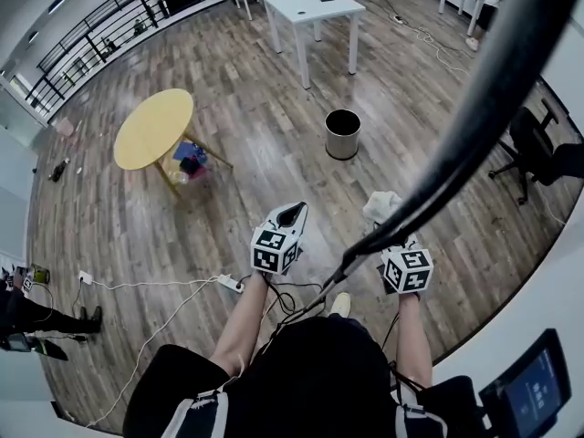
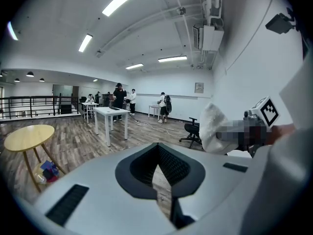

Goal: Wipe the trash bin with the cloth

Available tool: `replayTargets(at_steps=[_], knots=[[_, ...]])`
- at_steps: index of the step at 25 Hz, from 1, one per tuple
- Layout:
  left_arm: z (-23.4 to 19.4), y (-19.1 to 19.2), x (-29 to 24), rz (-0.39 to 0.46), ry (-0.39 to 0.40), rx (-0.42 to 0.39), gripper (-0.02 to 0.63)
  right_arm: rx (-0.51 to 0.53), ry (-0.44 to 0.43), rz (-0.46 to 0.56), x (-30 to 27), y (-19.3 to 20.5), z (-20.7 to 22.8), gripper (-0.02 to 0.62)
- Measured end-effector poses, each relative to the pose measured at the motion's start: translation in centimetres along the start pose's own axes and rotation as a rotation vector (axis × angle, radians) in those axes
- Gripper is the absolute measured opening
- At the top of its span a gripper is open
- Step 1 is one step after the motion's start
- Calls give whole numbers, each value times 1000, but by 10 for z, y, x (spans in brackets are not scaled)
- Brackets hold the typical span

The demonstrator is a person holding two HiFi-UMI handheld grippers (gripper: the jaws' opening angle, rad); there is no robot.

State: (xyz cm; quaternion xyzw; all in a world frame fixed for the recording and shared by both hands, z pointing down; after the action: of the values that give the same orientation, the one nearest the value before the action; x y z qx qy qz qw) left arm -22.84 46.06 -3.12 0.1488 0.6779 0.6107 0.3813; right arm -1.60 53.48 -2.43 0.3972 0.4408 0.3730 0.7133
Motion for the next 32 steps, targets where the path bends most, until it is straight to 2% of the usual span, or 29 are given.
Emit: replayTargets(at_steps=[10, 19, 27, 32], knots=[[-9, -37, -84, 3, -27, -14, -3, 9, -42, -17, -51, -37, 67, 91], [-35, -48, -135, 15, -37, -4, -3, 29, -59, -24, -92, -61, 94, 91], [-83, -59, -191, 19, -23, 15, -3, 27, -44, -37, -154, -86, 116, 91], [-131, -72, -237, 26, -17, 18, -3, 34, -34, -43, -206, -110, 128, 91]])
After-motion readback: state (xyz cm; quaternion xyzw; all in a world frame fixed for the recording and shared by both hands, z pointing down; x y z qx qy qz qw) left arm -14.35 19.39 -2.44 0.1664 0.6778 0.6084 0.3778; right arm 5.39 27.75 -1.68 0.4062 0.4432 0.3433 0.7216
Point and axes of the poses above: the fingertips, and each gripper's own axes: x backward along the fingers, z to its right, y out of its underside, the point moved 3 cm from there along x, backward along the fingers, and after that the axes turned 8 degrees about -x, right-handed, at the moved point
